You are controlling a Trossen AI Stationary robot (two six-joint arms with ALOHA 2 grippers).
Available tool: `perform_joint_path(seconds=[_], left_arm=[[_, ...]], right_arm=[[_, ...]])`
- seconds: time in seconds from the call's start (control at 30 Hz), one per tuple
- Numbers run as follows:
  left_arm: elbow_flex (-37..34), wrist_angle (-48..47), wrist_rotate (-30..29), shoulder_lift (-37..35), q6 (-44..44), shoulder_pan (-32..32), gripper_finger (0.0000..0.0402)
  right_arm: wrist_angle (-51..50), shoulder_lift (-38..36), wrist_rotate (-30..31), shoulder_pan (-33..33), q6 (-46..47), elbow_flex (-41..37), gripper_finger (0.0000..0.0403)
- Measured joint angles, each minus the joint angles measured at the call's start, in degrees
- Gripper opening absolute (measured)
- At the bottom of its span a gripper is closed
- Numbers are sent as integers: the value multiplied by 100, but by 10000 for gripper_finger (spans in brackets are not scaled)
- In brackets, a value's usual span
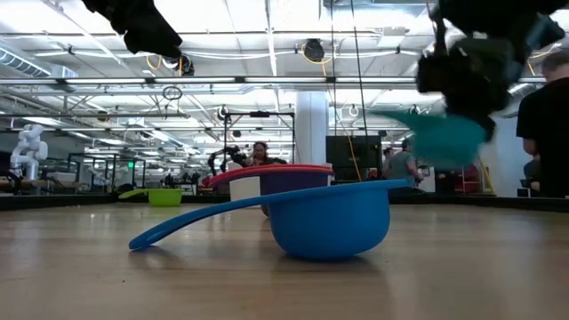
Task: Nest measuring cups in basket
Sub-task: Stack the light blue measuring cup on the red measuring cup
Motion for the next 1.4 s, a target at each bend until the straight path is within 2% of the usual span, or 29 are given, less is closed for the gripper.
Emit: perform_joint_path(seconds=[0.13,0.33,0.43,0.6,0.77,1.03,1.4], left_arm=[[0,99,0,0,-7,0,241],[0,315,2,1,11,0,241],[-2,313,0,2,17,2,241],[-2,293,0,2,17,4,241],[-2,289,0,2,15,4,241],[-2,100,2,2,-46,4,241],[-2,31,0,2,-55,4,241]], right_arm=[[703,0,304,-153,-403,458,1],[1349,263,310,-636,-1017,1015,1],[1336,708,267,-835,-1305,1480,1],[1294,1618,-148,-1023,-1687,2337,1],[939,2490,-171,-1032,-1980,3070,0],[555,3289,-113,-1032,-1673,3340,0],[348,3571,444,-808,-612,3340,0]])
